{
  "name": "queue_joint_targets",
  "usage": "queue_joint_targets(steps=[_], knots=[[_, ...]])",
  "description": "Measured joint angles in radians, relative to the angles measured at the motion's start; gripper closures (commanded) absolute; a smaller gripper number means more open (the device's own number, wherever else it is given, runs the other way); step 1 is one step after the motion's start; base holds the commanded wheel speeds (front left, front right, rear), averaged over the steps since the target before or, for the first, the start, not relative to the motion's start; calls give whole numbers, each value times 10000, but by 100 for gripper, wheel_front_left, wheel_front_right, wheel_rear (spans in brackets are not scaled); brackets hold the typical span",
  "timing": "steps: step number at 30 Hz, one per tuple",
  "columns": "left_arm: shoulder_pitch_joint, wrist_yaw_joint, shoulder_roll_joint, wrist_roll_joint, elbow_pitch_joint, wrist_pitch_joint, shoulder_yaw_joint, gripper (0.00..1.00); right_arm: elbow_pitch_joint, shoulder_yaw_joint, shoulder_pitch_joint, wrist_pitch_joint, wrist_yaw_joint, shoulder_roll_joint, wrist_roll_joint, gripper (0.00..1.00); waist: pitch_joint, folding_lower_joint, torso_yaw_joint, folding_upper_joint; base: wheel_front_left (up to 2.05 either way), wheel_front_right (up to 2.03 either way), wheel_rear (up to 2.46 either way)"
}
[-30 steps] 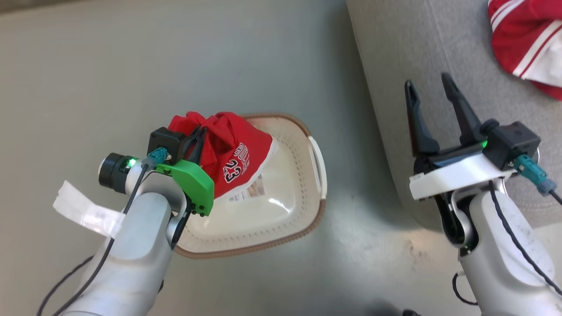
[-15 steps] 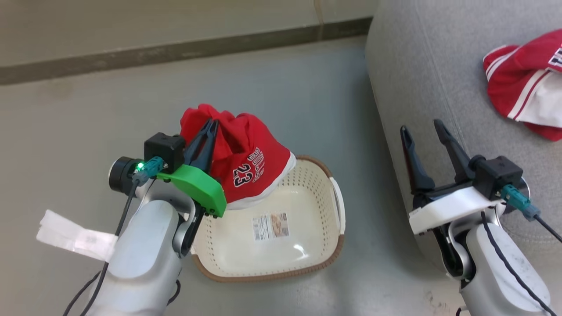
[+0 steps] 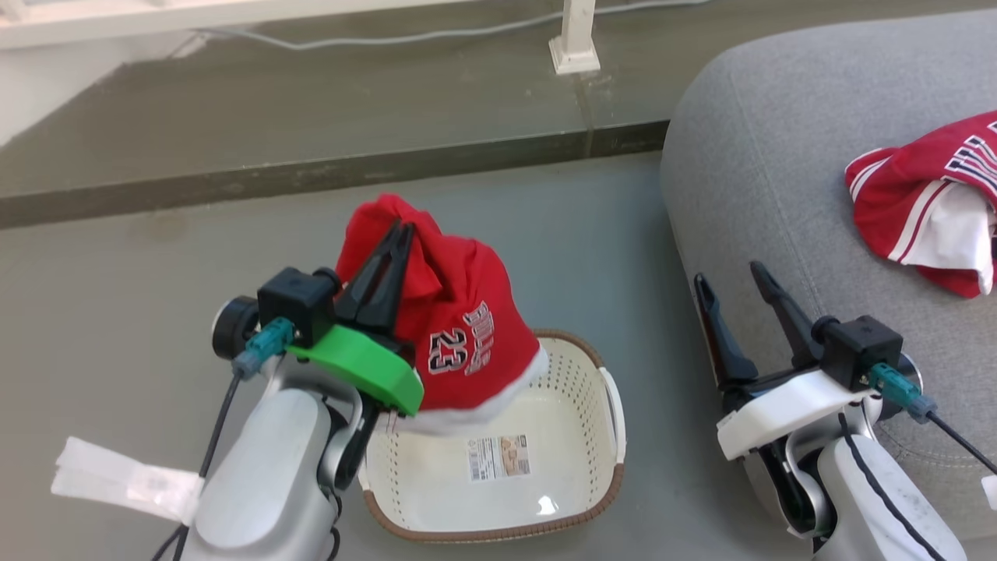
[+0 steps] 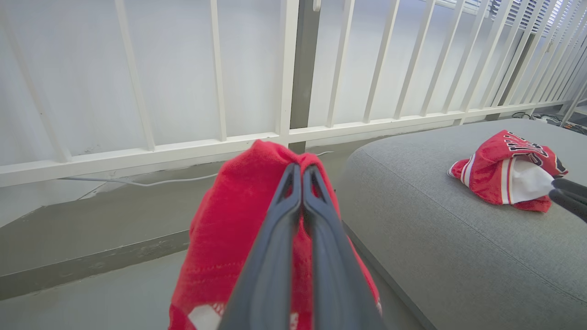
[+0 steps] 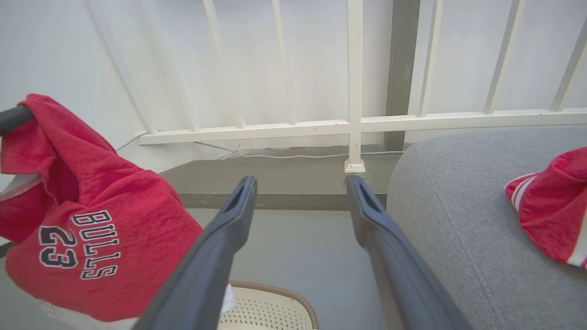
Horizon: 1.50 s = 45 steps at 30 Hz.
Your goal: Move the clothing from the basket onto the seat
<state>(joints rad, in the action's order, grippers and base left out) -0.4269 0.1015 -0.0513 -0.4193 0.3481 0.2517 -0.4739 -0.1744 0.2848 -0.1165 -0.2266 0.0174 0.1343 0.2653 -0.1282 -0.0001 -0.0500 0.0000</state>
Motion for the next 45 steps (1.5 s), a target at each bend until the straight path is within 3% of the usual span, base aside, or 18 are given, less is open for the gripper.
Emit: queue_joint_targets(steps=[16, 37, 45], knots=[[1124, 123, -372, -167, -1935, -19, -500, 100, 284, 136, 485, 265, -12, -38, 117, 0, 841, 0, -143, 0, 0, 0, 0], [2152, 79, -872, -437, -3877, -828, -817, 100, 959, 500, 874, 604, 8, -69, 174, 0, 1250, 0, -183, 0, 0, 0, 0], [2402, -52, -926, -437, -4334, -1114, -828, 100, 1413, 807, 873, 617, 180, -92, 173, 0, 1287, 0, -180, 0, 0, 0, 0]])
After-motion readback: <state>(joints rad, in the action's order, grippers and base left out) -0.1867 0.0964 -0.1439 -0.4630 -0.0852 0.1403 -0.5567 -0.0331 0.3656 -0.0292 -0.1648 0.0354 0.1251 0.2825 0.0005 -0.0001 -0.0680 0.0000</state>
